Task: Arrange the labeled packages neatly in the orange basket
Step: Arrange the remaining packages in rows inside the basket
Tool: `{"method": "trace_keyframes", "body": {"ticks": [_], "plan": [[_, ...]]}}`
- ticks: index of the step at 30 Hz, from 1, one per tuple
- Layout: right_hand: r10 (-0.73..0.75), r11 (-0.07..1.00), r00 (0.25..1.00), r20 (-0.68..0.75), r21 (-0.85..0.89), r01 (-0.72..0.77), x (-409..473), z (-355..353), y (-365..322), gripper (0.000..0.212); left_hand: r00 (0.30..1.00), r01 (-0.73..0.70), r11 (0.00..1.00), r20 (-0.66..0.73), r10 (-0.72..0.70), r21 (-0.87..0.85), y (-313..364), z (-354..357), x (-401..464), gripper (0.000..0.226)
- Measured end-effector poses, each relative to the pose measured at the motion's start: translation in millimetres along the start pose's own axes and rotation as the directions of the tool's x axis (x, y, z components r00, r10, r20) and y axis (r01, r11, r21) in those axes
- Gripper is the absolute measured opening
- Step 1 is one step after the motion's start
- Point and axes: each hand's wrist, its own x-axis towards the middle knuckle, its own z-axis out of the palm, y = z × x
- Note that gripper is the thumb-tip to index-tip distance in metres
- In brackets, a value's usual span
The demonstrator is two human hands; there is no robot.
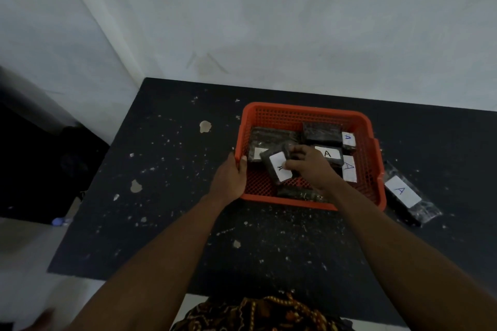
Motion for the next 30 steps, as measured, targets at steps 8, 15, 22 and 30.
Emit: {"method": "trace_keyframes", "body": {"ticks": [8,15,22,30], "plan": [[-0.139,0.885,0.976,0.166,-0.422,0.198,0,20,-2,0.032,0.999,0.02,0.999,0.046,-0.018,-0.039,0,0,1,0.035],[-0.127,0.8,0.982,0.142,-0.57,0.186,4,36,15,0.029,0.999,-0.014,0.998,0.031,0.016,-0.067,0,0,-1,0.04],[-0.168,0.736,0.985,-0.026,-0.668,0.108,6,42,23,0.03,0.999,-0.026,0.997,0.018,0.027,-0.068,-1,1,0,0.034],[-0.189,0.645,0.982,0.029,-0.75,0.146,6,45,25,0.031,1.0,-0.02,0.998,-0.006,0.019,-0.052,1,1,-1,0.034]]}}
